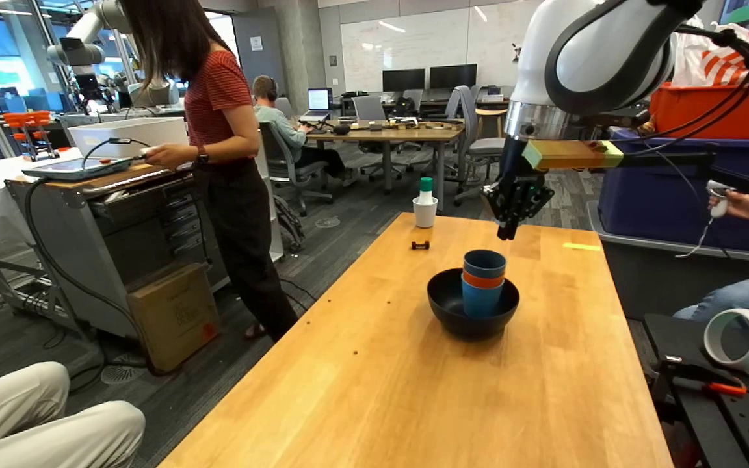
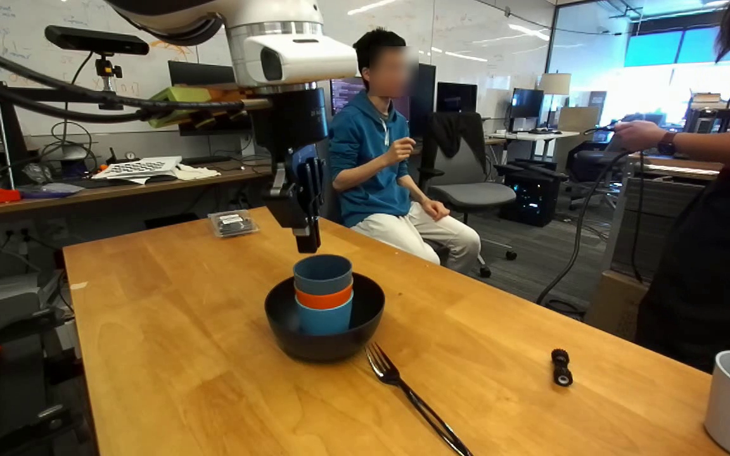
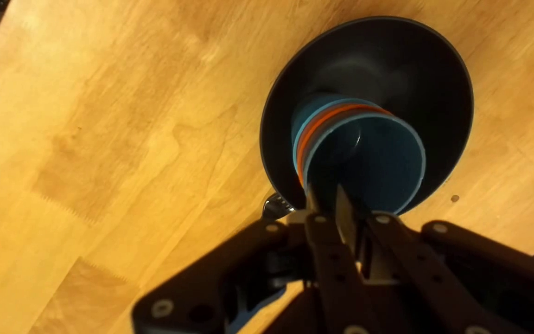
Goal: Stack the cups in the bowl then put the fork in the dark blue cup
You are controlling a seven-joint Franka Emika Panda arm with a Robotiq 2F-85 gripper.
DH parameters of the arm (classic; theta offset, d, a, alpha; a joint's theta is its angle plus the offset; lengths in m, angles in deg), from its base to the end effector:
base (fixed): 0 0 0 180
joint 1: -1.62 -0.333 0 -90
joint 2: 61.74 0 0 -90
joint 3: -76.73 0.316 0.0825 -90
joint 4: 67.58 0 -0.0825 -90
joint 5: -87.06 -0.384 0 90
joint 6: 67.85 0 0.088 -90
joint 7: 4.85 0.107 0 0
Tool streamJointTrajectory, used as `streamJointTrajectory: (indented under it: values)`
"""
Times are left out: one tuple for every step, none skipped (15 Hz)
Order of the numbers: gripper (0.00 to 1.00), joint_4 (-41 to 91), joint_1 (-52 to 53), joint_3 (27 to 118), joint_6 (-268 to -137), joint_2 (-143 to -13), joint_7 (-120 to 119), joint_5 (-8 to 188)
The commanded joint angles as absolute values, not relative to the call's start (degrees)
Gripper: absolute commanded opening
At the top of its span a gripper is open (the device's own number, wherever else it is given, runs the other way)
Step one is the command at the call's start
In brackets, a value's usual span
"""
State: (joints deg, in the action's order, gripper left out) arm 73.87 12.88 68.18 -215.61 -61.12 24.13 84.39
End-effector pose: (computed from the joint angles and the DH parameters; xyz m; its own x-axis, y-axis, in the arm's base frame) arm 0.4568 -0.1654 0.3086 0.6242 -0.7761 0.0898 -0.7715 -0.6305 -0.0852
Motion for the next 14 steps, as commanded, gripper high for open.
streamJointTrajectory:
  values:
    - [0.44, 73.6, 12.8, 67.3, -216.2, -61.3, 22.9, 83.6]
    - [0.51, 73.6, 12.8, 67.3, -216.2, -61.4, 22.9, 83.5]
    - [0.6, 73.6, 12.8, 67.2, -216.2, -61.3, 22.9, 83.5]
    - [0.67, 73.5, 12.7, 67.2, -216.1, -61.3, 22.9, 83.6]
    - [0.74, 73.5, 12.6, 67.3, -216.0, -61.1, 23.0, 83.8]
    - [0.82, 73.5, 12.5, 67.4, -215.8, -60.9, 23.1, 84.0]
    - [0.89, 73.5, 12.5, 67.4, -215.7, -60.6, 23.2, 84.1]
    - [0.98, 73.6, 12.3, 67.5, -215.4, -60.2, 22.9, 83.8]
    - [1.0, 73.6, 12.2, 67.6, -215.0, -59.9, 22.8, 83.7]
    - [1.0, 73.7, 12.1, 67.8, -214.6, -59.4, 23.0, 84.1]
    - [1.0, 73.8, 11.8, 68.0, -214.3, -58.9, 23.0, 84.2]
    - [1.0, 74.0, 11.4, 68.4, -213.8, -58.2, 22.6, 83.6]
    - [1.0, 74.3, 10.9, 68.9, -213.6, -57.2, 22.1, 83.1]
    - [1.0, 74.7, 10.2, 69.6, -213.5, -56.0, 21.7, 83.2]
